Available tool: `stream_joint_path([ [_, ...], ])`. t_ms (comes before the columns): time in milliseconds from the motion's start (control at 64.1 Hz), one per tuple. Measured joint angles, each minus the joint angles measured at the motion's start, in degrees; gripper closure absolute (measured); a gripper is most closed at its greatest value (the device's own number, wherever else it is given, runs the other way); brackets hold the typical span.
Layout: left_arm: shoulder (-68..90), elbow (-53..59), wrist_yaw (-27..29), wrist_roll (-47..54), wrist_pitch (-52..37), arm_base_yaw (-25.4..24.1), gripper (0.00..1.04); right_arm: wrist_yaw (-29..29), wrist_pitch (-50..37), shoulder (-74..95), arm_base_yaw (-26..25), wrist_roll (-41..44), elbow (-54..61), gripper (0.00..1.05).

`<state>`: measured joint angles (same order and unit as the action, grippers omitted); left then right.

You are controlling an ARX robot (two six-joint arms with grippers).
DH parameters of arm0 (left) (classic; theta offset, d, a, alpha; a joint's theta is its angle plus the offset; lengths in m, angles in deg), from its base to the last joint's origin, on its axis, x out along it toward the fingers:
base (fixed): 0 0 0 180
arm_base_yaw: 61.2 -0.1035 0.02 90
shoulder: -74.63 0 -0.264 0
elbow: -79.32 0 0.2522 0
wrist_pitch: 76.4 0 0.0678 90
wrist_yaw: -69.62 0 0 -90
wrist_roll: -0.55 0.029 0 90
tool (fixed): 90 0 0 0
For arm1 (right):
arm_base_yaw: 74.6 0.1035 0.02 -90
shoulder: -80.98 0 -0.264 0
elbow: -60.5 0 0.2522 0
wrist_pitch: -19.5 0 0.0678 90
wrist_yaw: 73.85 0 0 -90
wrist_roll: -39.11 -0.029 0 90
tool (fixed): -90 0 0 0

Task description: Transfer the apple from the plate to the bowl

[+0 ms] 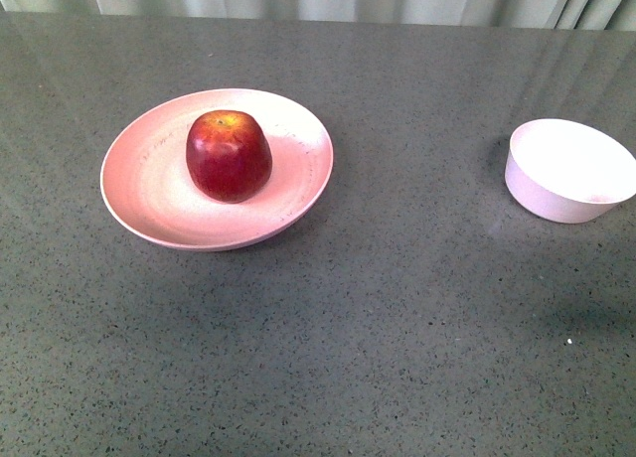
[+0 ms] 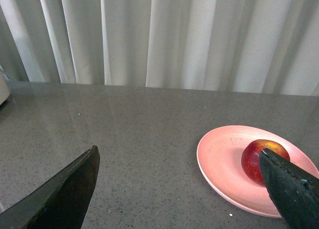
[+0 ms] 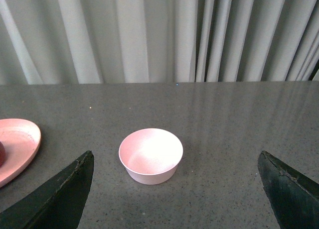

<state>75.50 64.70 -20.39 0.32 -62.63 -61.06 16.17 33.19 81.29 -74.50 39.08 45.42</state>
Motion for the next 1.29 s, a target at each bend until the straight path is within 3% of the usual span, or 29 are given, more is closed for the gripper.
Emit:
stream_joint_path([
  [889, 0.0, 0.0, 0.0, 0.0, 0.0, 0.0, 0.09, 0.0, 0.0, 0.0, 0.0, 0.0, 0.0, 0.09],
  [982, 0.0, 0.0, 0.0, 0.0, 0.0, 0.0, 0.09, 1.0, 6.9, 9.6, -0.5, -7.7, -3.5, 0.09],
  [1185, 0.0, 0.0, 0.0, 0.0, 0.0, 0.0, 0.09, 7.4, -27.7, 55.5, -8.5, -11.6, -11.9, 0.09],
  [1294, 0.0, 0.0, 0.0, 0.0, 0.0, 0.0, 0.09, 10.9, -32.0, 75.8, -10.9, -11.5, -21.0, 0.09],
])
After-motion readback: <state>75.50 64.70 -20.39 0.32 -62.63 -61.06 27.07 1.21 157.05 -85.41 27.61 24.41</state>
